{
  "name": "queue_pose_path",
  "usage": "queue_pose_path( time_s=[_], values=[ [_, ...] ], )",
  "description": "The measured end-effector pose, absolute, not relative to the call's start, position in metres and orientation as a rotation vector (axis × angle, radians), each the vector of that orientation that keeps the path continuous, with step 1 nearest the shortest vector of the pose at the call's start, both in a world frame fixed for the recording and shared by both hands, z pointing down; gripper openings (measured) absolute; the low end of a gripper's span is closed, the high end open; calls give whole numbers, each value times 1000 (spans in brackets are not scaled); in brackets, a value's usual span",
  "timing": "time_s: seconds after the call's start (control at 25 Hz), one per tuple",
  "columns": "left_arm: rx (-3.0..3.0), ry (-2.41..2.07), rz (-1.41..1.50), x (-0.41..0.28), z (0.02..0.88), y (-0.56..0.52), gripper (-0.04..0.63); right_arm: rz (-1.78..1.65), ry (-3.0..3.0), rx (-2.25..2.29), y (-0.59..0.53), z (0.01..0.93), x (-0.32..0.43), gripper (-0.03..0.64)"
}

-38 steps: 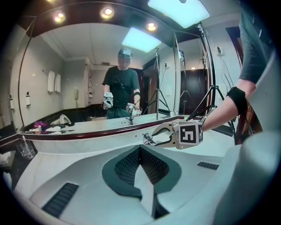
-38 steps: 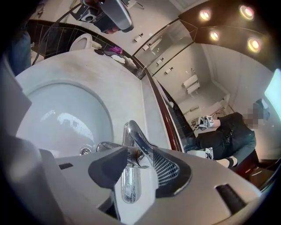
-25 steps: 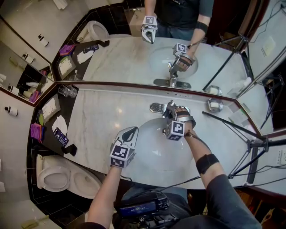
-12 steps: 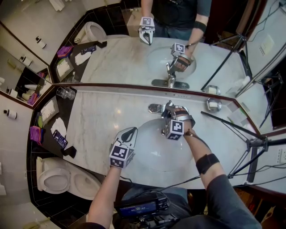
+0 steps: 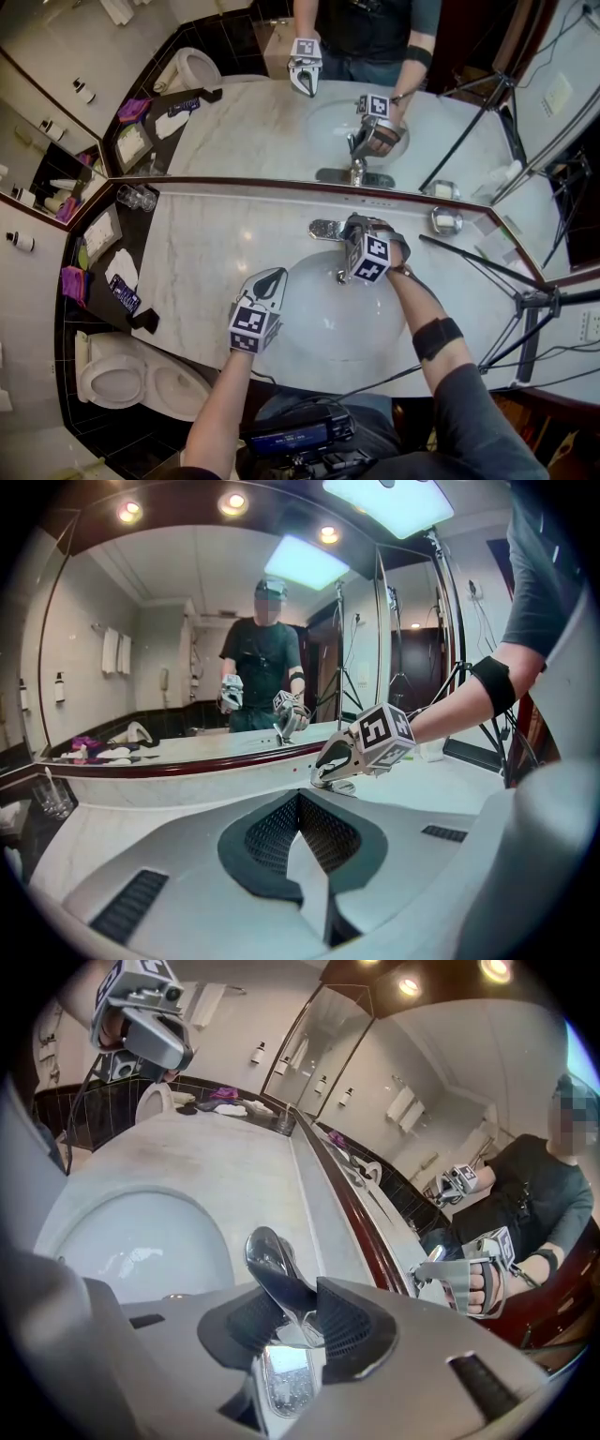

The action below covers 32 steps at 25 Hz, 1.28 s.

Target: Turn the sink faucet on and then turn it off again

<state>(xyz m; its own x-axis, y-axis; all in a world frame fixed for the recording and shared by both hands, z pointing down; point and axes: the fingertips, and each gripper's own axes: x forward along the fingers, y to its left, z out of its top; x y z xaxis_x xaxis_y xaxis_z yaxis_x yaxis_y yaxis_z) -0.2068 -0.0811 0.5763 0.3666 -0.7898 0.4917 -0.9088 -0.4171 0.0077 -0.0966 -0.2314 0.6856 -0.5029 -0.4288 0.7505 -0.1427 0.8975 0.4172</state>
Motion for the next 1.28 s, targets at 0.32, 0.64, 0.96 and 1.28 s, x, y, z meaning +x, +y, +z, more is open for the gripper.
queue_pose_path(
  time_s=[0.32, 0.64, 0.96, 1.28],
  values=[
    [2349, -1523, 606, -210, 576, -87, 0, -133, -2163, 429, -242, 687, -90, 128],
    [2344, -1531, 602, -212, 578, -88, 0, -103, -2157, 417, -243, 687, -89, 129],
    [2358, -1536, 576, -207, 572, -89, 0, -239, -2062, 419, -239, 686, -82, 153],
    [2379, -1536, 528, -203, 561, -89, 0, -271, -2078, 434, -219, 660, -73, 150]
  ],
)
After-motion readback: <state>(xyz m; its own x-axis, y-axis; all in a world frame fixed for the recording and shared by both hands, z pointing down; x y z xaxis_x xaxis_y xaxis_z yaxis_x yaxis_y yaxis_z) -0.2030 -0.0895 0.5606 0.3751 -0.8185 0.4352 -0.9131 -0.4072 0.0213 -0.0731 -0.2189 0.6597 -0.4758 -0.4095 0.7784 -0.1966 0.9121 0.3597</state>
